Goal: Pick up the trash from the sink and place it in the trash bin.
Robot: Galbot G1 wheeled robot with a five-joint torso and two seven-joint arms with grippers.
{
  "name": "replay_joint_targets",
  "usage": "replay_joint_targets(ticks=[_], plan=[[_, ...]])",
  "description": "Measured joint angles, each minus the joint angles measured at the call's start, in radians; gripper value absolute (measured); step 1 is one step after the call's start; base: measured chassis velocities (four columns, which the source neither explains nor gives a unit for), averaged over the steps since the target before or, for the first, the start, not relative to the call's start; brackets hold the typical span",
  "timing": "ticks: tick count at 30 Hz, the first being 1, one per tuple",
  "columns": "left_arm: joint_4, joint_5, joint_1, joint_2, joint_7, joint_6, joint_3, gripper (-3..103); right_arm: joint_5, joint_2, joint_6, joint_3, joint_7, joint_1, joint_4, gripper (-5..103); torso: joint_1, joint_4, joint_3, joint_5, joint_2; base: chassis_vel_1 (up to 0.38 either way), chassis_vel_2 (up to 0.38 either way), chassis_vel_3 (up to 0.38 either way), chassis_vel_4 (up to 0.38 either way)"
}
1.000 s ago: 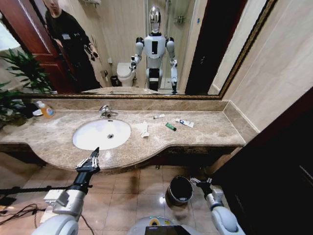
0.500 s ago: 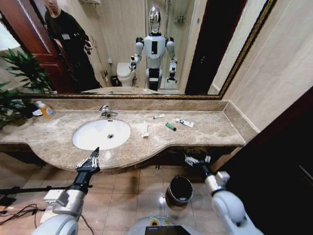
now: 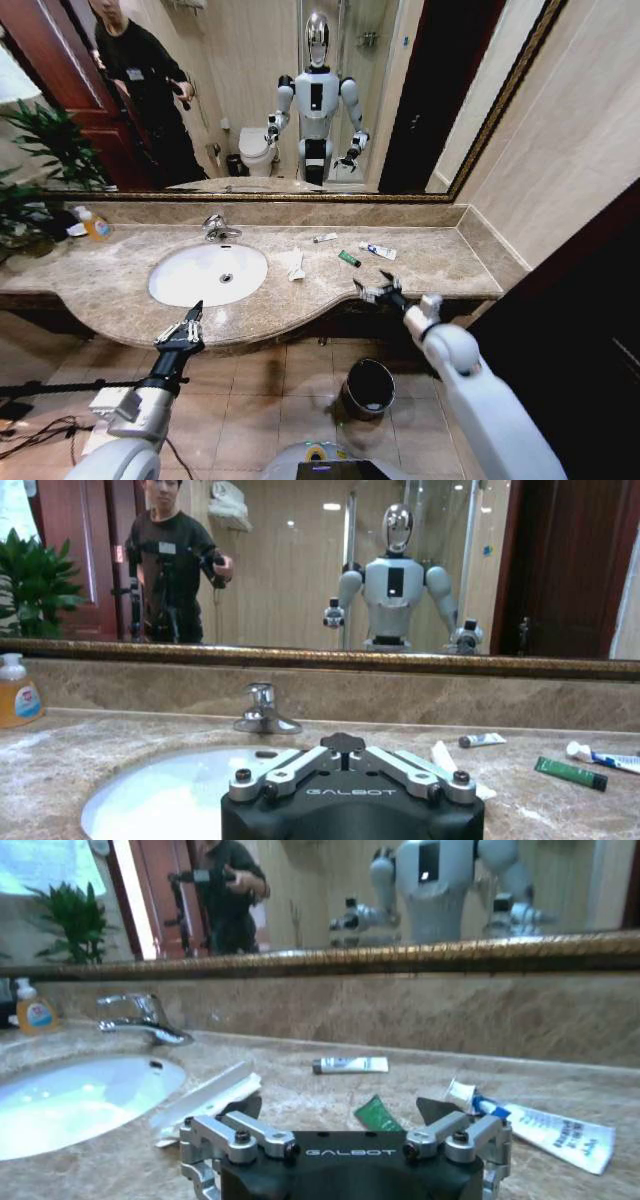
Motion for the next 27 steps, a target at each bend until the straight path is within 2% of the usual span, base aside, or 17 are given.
replay_joint_targets(ticks=[11,18,22,27], plan=[[0.000,0.000,0.000,0.000,0.000,0.000,0.000,0,-0.015,-0.011,-0.004,-0.178,-0.073,0.308,-0.309,100,0.000,-0.0001,0.000,-0.0003,0.000,0.000,0.000,0.000,0.000],[0.000,0.000,0.000,0.000,0.000,0.000,0.000,0,-0.070,0.002,0.007,-0.208,-0.094,0.355,-0.410,101,0.000,-0.0001,0.000,-0.0001,0.000,0.000,0.000,0.000,0.000],[0.000,0.000,0.000,0.000,0.000,0.000,0.000,0,-0.085,0.005,0.011,-0.211,-0.097,0.354,-0.433,99,0.000,-0.0003,0.000,-0.0001,0.000,0.000,0.000,0.000,0.000],[0.000,0.000,0.000,0.000,0.000,0.000,0.000,0,-0.098,0.012,0.017,-0.217,-0.097,0.352,-0.452,88,0.000,-0.0002,0.000,-0.0001,0.000,0.000,0.000,0.000,0.000]])
